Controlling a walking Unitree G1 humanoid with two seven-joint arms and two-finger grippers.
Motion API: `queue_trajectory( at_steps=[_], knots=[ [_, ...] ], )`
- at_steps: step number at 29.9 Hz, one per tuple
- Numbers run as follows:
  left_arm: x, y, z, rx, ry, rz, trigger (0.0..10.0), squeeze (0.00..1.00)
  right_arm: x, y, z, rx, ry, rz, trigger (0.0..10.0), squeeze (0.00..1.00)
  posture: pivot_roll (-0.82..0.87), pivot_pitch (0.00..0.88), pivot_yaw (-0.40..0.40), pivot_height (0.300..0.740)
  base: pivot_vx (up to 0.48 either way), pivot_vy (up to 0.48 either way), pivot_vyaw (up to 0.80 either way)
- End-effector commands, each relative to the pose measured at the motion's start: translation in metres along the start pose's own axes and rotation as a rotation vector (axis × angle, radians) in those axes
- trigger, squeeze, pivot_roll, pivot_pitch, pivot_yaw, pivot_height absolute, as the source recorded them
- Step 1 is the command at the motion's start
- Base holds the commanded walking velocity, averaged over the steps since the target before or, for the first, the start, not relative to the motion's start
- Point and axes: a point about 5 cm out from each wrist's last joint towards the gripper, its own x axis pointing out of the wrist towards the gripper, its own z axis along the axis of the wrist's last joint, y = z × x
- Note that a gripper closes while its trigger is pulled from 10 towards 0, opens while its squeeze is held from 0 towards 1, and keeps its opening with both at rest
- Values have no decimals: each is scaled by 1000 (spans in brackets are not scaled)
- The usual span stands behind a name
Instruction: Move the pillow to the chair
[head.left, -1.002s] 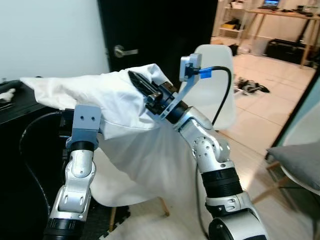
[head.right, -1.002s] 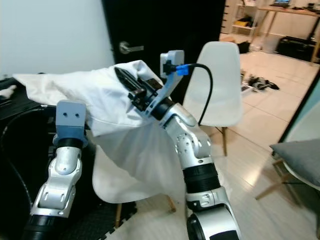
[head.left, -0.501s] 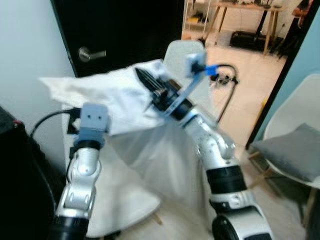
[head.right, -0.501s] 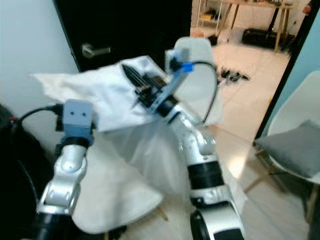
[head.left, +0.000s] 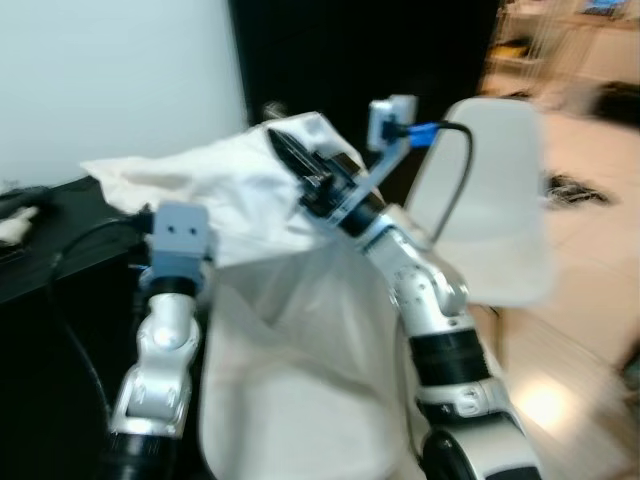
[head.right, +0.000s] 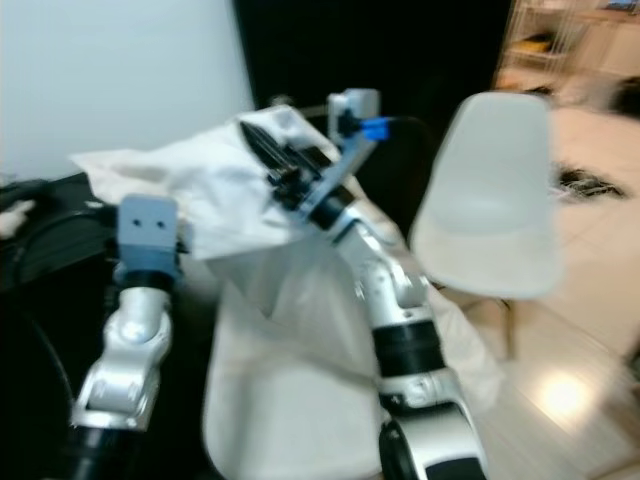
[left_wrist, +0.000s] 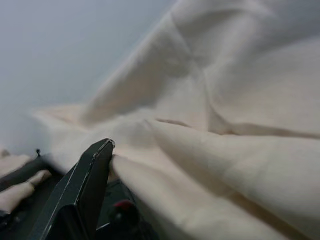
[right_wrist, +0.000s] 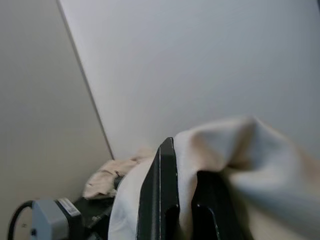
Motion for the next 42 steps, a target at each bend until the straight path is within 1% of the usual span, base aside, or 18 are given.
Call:
queue_trajectory(
  at_steps=[1, 4, 5, 8, 11, 13, 14, 15, 16, 17, 24, 27, 34, 35, 36, 37, 38, 42],
  knots=[
    [-1, -3, -3, 19, 18, -19, 10000, 0, 12, 17, 10, -32, -42, 85, 10000, 0, -160, 8, -6, 740, 0, 0, 0],
    [-3, -6, -16, 36, 86, -34, 10000, 0, 11, 11, 0, -67, 27, 26, 10000, 0, -161, 8, -5, 740, 0, 0, 0],
    [-5, -8, -23, 35, 119, -44, 10000, 0, 10, 5, -8, -87, 81, -21, 10000, 0, -165, 12, -1, 740, 0, 0, 0],
    [-7, -9, -27, 33, 138, -50, 10000, 0, 9, 1, -13, -99, 116, -51, 10000, 0, -165, 12, -1, 740, 0, 0, 0],
    [-10, -12, -33, 47, 163, -60, 10000, 0, 0, -8, -36, -131, 259, -102, 10000, 0, -169, 19, 1, 740, 0, 0, 0],
    [-11, -12, -34, 50, 167, -60, 10000, 0, -3, -9, -43, -144, 302, -111, 10000, 0, -172, 20, 0, 740, 0, 0, 0],
    [-11, -13, -35, 53, 171, -61, 10000, 0, -6, -11, -49, -147, 336, -120, 10000, 243, -171, 22, 2, 740, 0, 0, 0],
    [-11, -13, -36, 54, 176, -63, 10000, 0, -9, -13, -54, -144, 364, -131, 10000, 929, -173, 23, 0, 740, 0, 0, 0],
    [-11, -13, -36, 54, 176, -63, 10000, 0, -9, -13, -54, -144, 364, -131, 10000, 929, -173, 23, 0, 740, 0, 0, 0],
    [-11, -13, -37, 55, 180, -66, 10000, 0, -12, -16, -58, -140, 390, -152, 10000, 1000, -173, 24, 2, 740, 0, 0, 0],
    [-14, -18, -43, 61, 208, -88, 10000, 0, -22, -25, -69, -144, 487, -211, 10000, 1000, -180, 27, 3, 740, 0, 0, 0],
    [-20, -24, -54, 75, 241, -118, 10000, 0, -31, -29, -79, -142, 553, -247, 10000, 1000, -182, 28, 5, 740, 0, 0, 0],
    [-31, -31, -75, 107, 314, -176, 10000, 0, -37, -35, -85, -163, 595, -299, 10000, 1000, -183, 25, 7, 740, 0, 0, 0],
    [-34, -32, -79, 113, 323, -188, 10000, 0, -38, -36, -85, -171, 598, -313, 10000, 867, -186, 23, 10, 740, 0, 0, 0],
    [-35, -32, -81, 117, 330, -196, 10000, 0, -39, -37, -84, -178, 602, -323, 10000, 545, -186, 23, 10, 740, 0, 0, 0],
    [-35, -32, -81, 117, 330, -196, 10000, 0, -39, -37, -84, -178, 602, -323, 10000, 545, -186, 23, 10, 740, 0, 0, 0],
    [-37, -33, -85, 124, 339, -208, 10000, 0, -41, -39, -84, -197, 609, -330, 10000, 0, -190, 21, 14, 740, 0, 0, 0],
    [-37, -32, -87, 129, 340, -211, 10000, 0, -44, -39, -89, -218, 674, -315, 10000, 0, -191, 21, 15, 740, 0, 0, 0]
  ],
)
